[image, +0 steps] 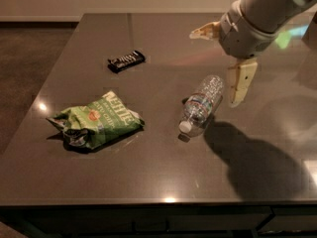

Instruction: Place water bottle upright

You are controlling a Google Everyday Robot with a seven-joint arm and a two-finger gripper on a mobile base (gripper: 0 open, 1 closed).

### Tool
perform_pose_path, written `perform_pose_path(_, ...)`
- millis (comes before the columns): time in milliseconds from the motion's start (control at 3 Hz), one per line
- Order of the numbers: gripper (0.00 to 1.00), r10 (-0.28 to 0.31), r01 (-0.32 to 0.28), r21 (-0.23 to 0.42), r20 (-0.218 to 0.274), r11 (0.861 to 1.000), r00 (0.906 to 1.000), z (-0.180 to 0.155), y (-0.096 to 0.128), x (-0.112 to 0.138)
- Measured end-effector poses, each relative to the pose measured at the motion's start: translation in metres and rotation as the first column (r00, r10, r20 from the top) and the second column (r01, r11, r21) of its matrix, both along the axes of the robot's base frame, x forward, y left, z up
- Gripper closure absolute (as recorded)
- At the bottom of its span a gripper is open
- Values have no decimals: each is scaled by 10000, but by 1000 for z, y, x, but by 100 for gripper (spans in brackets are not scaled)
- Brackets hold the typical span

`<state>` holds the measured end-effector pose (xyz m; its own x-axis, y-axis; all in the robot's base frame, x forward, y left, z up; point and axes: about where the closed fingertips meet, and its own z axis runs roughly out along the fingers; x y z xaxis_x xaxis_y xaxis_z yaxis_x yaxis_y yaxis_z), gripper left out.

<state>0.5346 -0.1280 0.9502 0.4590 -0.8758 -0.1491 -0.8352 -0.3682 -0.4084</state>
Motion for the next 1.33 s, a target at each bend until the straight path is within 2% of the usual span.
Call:
perform_pose_path(333, 0, 1432, -1454, -857, -314, 9857, 9892, -19, 12, -1)
perform_pose_path(667, 0, 2589, -2694, -1701, -817, 9479, 9624, -41, 22, -8)
perform_pose_path(1000, 0, 3263, -3493, -2294, -1328, 9085, 9359, -63, 30, -12)
perform_pose_path(1333, 0, 3585, -3921, -2648, -1672, 8810, 9184, -78, 35, -11)
